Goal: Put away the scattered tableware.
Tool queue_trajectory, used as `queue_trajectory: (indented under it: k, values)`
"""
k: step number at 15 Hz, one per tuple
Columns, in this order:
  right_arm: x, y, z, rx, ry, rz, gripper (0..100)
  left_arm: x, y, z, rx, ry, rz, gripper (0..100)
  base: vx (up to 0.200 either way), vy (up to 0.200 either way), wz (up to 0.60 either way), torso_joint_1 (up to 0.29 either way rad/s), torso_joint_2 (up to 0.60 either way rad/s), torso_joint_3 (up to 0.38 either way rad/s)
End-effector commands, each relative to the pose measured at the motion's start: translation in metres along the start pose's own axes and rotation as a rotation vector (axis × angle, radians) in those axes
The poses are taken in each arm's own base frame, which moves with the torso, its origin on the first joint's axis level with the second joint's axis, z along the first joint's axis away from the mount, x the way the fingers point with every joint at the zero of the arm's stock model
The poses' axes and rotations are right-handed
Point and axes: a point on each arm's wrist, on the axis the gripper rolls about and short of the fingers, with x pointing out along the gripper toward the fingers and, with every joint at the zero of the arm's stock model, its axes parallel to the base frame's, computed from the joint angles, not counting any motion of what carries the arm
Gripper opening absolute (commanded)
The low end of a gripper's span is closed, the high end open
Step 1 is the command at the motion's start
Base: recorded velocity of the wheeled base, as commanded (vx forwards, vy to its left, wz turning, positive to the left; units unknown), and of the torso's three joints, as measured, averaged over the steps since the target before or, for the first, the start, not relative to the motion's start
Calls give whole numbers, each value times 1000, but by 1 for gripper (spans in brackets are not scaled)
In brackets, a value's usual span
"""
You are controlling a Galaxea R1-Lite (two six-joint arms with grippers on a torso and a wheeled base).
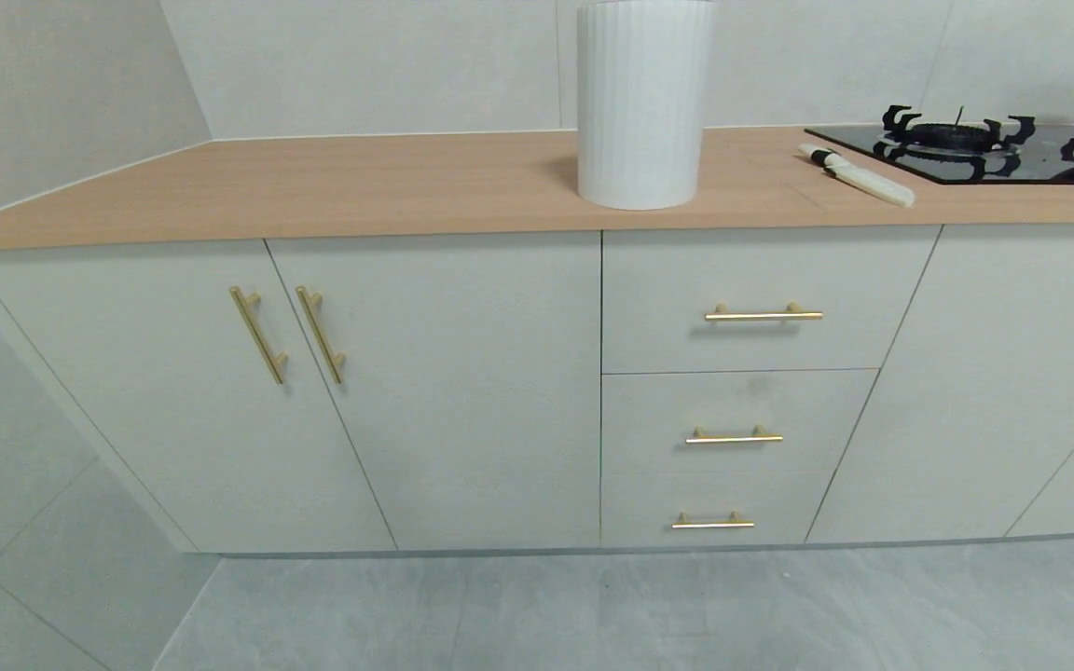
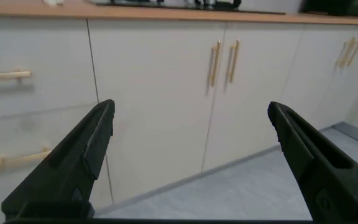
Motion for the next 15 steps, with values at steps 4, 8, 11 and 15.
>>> queue_trajectory:
  k: [4, 8, 11, 15]
  values:
    - [-27, 6, -38, -5, -82, 401, 100, 0, 0, 0, 0, 0, 1, 100, 0, 0, 0, 0, 0, 0]
    - [-30, 11, -58, 75, 126, 533, 100, 0, 0, 0, 13, 1, -2, 100, 0, 0, 0, 0, 0, 0]
    - [-32, 12, -66, 65, 213, 535, 100, 0, 0, 0, 3, 1, 0, 100, 0, 0, 0, 0, 0, 0]
    - [-31, 12, -66, 86, 218, 530, 100, 0, 0, 0, 3, 1, -2, 100, 0, 0, 0, 0, 0, 0]
